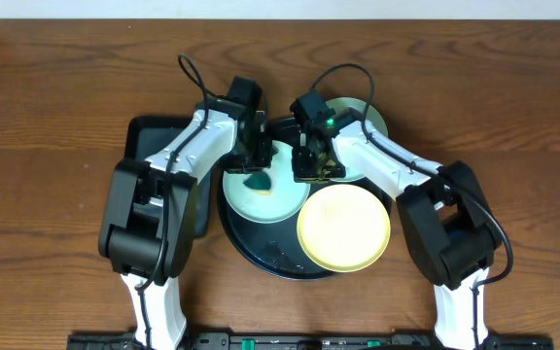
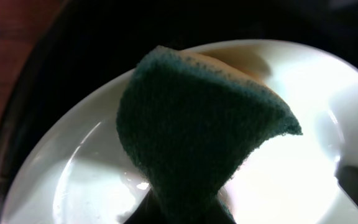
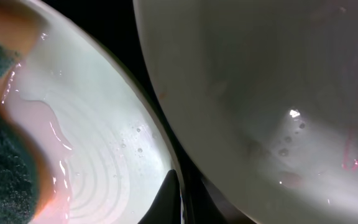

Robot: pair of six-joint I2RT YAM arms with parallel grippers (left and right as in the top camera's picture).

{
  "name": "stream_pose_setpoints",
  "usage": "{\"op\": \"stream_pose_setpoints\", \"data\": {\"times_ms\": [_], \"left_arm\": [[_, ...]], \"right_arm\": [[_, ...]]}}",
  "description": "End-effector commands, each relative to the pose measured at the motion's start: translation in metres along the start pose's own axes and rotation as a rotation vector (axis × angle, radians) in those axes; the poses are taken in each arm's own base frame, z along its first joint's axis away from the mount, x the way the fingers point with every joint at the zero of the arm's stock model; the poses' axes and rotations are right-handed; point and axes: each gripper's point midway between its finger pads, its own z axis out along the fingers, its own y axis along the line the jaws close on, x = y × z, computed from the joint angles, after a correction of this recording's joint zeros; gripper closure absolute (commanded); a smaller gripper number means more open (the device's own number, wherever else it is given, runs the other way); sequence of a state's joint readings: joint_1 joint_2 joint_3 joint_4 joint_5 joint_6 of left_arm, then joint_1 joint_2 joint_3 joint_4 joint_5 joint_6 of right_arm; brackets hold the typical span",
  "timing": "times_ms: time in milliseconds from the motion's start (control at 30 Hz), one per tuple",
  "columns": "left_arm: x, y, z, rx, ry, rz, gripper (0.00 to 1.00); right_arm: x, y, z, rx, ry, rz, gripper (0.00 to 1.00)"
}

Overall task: Clean dirty plates on tray and stack at the side
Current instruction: 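Scrub the left pale green plate with the sponge in the left gripper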

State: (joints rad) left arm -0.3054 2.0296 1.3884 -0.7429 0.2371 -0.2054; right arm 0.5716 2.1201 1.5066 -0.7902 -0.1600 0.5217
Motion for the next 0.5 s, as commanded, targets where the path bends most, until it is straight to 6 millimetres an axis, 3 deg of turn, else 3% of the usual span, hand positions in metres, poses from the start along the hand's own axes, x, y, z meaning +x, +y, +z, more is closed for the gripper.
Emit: {"op": "stream_pose_setpoints", "data": {"times_ms": [0,133,233,333,467], "left_arm": [[0.015,0.035,0.002,-0.147,0.062,-0.022,0.93],[0.046,0.009,0.000,0.009,0.202,-0.014,0.93],[0.057,-0.013,-0.005,0.146,0.253,0.047,0.92],[0.059,-0.026,-0.008,0.229,0.263,0.083,0.93],[0.044,-0.027,-0.004,0.233,0.196,0.105,0.93]], "right_arm": [[0.001,0.003,0.006,0.009,0.003,-0.013,0.99],[0.000,0.008,0.006,-0.016,0.004,-0.015,0.99],[0.000,0.008,0.006,-0.020,0.004,-0.015,0.99],[0.001,0.008,0.006,-0.019,0.006,-0.015,0.99],[0.001,0.008,0.006,-0.018,0.006,-0.015,0.99]]}}
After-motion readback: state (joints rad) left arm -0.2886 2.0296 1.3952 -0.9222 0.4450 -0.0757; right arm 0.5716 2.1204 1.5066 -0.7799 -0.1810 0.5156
